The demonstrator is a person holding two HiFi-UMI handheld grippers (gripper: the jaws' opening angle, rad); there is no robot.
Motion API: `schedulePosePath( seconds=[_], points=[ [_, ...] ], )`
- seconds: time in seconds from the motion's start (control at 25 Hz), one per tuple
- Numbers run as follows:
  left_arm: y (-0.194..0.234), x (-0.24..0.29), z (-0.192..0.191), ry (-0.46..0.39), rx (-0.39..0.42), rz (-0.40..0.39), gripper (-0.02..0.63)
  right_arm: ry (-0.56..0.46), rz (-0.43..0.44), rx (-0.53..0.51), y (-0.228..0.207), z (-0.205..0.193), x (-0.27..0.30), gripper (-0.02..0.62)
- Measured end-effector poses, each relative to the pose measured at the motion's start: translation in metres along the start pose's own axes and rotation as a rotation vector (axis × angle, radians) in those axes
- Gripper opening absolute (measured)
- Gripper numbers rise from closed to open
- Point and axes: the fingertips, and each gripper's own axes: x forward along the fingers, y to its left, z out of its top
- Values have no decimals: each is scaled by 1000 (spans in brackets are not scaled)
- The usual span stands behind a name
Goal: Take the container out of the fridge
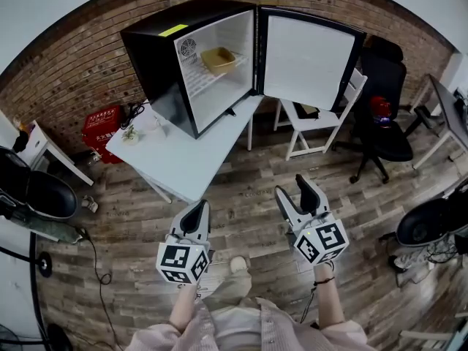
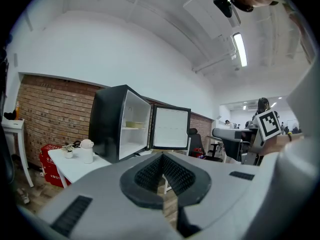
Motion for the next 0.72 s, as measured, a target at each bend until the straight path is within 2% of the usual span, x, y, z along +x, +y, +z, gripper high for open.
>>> schedulePosePath(
  seconds=[0.32,0.72],
  points=[
    [34,62,9,4,-20,12,-9,19,18,30,-37,-5,61,230],
    [41,112,9,12,-37,-41,-9,76,56,37,-50,-20,96,229]
  ],
)
